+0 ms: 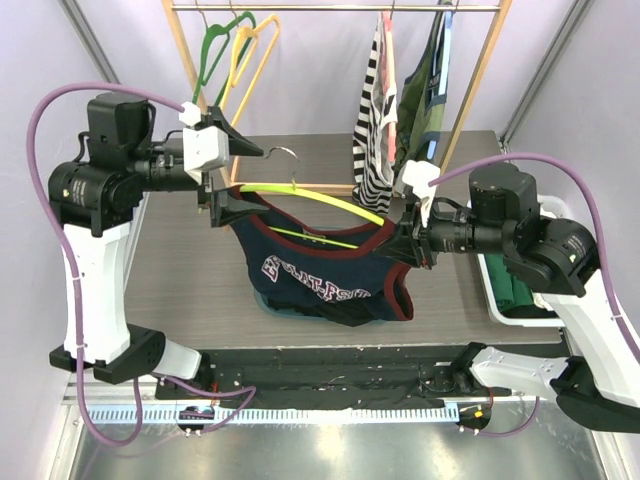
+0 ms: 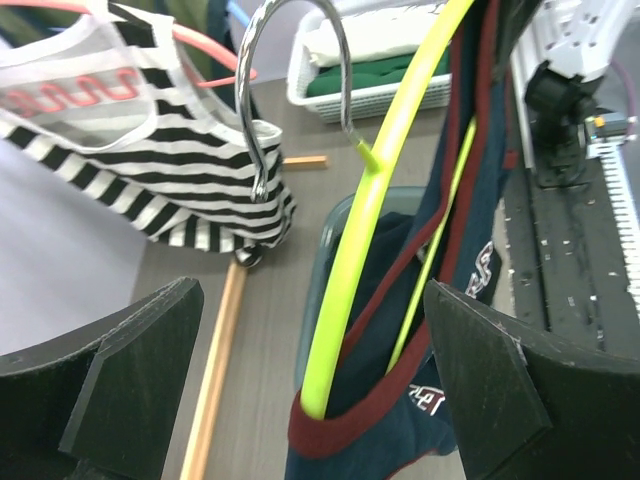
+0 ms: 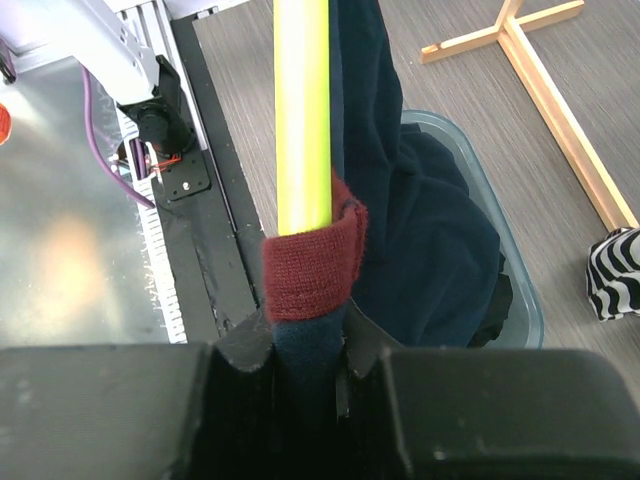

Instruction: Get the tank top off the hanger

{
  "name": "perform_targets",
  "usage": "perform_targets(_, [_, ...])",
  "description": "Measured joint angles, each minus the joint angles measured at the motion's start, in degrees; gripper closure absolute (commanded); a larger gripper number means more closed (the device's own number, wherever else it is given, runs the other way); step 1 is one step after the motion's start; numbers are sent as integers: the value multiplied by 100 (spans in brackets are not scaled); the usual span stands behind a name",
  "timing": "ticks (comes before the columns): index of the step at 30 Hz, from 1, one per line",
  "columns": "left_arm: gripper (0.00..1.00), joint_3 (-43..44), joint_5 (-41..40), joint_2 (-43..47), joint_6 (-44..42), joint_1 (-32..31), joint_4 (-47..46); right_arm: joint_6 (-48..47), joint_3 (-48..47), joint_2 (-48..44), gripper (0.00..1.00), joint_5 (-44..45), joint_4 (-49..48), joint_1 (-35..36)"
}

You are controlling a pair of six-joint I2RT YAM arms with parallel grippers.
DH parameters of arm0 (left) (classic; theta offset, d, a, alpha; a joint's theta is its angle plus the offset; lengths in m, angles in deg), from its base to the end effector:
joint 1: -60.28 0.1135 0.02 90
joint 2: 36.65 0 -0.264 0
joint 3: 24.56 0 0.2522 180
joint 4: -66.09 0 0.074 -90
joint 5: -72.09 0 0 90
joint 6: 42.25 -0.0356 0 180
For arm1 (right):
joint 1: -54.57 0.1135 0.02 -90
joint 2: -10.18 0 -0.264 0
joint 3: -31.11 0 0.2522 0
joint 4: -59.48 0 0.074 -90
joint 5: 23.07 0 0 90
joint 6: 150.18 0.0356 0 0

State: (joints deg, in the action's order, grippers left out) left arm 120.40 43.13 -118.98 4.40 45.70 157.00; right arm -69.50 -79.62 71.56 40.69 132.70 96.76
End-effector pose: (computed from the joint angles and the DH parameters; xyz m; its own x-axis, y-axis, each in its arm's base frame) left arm 0.1674 -0.0757 0.5559 0.2621 0.2753 -0.9249 0.9457 0.1178 0.3031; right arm 0.1041 0.1156 0.4937 -0.1498 -0.3318 -0.9314 -0.9386 0.3438 0.0285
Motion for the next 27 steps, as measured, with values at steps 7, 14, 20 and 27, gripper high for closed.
perform_targets(7, [5,-149,291,-44,70,-234,13,-129,-13,37,99,-46,0,0])
perform_targets(14, [69,-382,350,-81,168,-514,46,-197,-168,160,99,-166,-13,0])
perform_targets(20, [73,-402,367,-111,251,-566,44,-256,-195,232,99,-240,-26,0])
perform_targets(27, [96,-402,350,-109,341,-566,50,-212,87,105,62,-87,-297,0])
